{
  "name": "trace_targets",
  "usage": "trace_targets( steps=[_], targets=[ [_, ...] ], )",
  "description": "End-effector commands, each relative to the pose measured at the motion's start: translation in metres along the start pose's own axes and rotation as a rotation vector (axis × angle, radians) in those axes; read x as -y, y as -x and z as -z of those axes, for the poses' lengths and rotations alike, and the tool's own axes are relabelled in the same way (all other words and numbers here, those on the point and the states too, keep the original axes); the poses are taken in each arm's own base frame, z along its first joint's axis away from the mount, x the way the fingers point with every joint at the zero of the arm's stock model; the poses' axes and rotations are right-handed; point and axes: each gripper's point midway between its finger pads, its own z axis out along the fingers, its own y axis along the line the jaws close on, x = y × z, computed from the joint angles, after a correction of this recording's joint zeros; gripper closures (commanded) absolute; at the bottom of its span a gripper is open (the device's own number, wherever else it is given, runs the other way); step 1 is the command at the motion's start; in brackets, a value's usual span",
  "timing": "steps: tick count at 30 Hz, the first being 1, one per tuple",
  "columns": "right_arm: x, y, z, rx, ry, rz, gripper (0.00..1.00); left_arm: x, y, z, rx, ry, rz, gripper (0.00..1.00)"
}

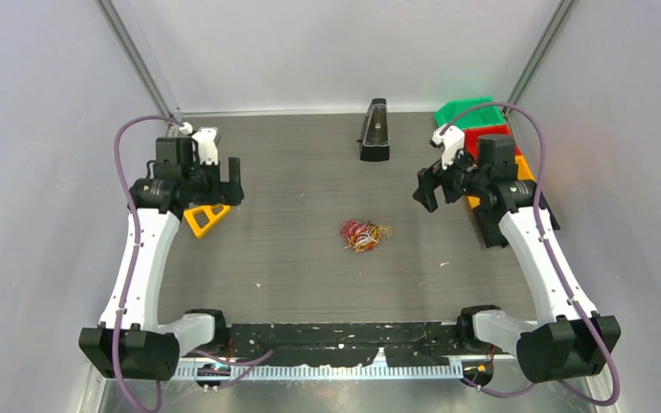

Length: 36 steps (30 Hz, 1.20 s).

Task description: Untangle the cables

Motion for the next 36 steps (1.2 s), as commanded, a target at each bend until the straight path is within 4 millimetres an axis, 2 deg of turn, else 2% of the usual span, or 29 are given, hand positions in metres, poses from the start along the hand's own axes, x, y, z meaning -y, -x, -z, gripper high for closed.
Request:
trace_targets(
  steps=[1,5,10,14,17,20,22,24,26,28,29,30,32,36],
  targets=[
    [-0.029,-0.007,-0.013,-0.023,0.118,0.027,0.05,0.017,-0.004,0.015,0.073,-0.084,0.024,0.01],
    [-0.055,-0.021,-0.037,-0.094,0.211,0.08,0.05,0.028,0.0,0.026,0.194,-0.143,-0.017,0.01],
    [-0.083,-0.034,-0.069,-0.17,0.317,0.17,0.05,0.043,-0.012,0.039,0.252,-0.224,-0.065,0.01],
    [-0.099,-0.051,-0.105,-0.252,0.384,0.226,0.05,0.051,-0.03,0.038,0.229,-0.271,-0.054,0.01],
    [-0.108,-0.056,-0.125,-0.279,0.415,0.252,0.04,0.061,-0.042,0.036,0.195,-0.334,-0.047,0.01],
    [-0.118,-0.073,-0.147,-0.332,0.444,0.28,0.01,0.064,-0.048,0.034,0.186,-0.356,-0.044,0.01],
    [-0.12,-0.08,-0.161,-0.343,0.444,0.3,0.04,0.064,-0.051,0.032,0.177,-0.359,-0.043,0.01],
    [-0.122,-0.088,-0.169,-0.362,0.452,0.306,0.13,0.065,-0.053,0.03,0.163,-0.366,-0.032,0.01],
    [-0.125,-0.096,-0.174,-0.379,0.467,0.315,0.28,0.069,-0.054,0.028,0.147,-0.391,-0.017,0.01],
    [-0.128,-0.099,-0.173,-0.385,0.491,0.324,0.55,0.078,-0.058,0.025,0.128,-0.447,0.001,0.01],
    [-0.131,-0.098,-0.172,-0.376,0.508,0.327,0.62,0.082,-0.06,0.024,0.12,-0.478,0.01,0.01],
    [-0.135,-0.094,-0.168,-0.369,0.53,0.322,0.76,0.088,-0.061,0.024,0.114,-0.516,0.019,0.01],
    [-0.14,-0.073,-0.16,-0.315,0.549,0.309,0.91,0.099,-0.065,0.02,0.107,-0.59,0.043,0.01],
    [-0.158,-0.005,-0.129,-0.111,0.586,0.26,0.94,0.12,-0.062,0.012,0.11,-0.734,0.106,0.01]
  ],
)
